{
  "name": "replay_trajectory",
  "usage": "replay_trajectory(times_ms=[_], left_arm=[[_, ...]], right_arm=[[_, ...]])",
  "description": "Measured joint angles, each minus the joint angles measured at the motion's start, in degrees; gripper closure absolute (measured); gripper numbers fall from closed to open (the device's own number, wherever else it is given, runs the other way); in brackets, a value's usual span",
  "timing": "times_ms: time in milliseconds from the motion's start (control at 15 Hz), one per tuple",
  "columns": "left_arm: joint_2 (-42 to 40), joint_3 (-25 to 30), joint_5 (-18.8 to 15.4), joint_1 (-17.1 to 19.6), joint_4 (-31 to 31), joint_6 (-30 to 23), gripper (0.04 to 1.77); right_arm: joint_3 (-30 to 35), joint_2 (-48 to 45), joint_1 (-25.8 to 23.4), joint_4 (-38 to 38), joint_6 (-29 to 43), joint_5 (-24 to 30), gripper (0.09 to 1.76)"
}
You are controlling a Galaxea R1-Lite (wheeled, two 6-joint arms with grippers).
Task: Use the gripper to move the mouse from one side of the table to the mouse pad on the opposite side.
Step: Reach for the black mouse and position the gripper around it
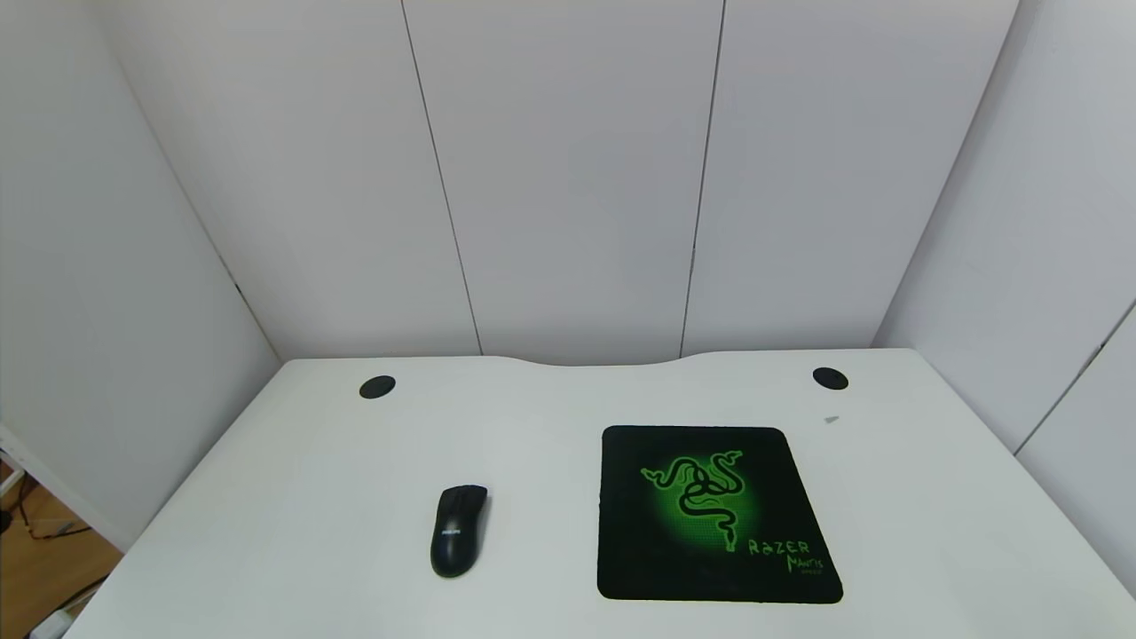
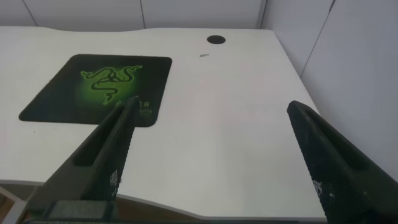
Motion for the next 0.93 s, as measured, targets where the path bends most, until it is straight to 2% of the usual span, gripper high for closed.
replay_trajectory(times_ms=[533,733,933], left_arm=[[-0.02,-0.72,0.54,0.02,0.95,0.4,0.09],[0.44,-3.66,-0.11,0.04,2.73,0.46,0.09],[4.18,-9.2,-0.13,0.04,3.33,0.46,0.09]], right_arm=[[0.0,0.0,0.0,0.0,0.0,0.0,0.14],[0.0,0.0,0.0,-0.02,0.0,0.0,0.14],[0.0,0.0,0.0,0.0,0.02,-0.01,0.14]])
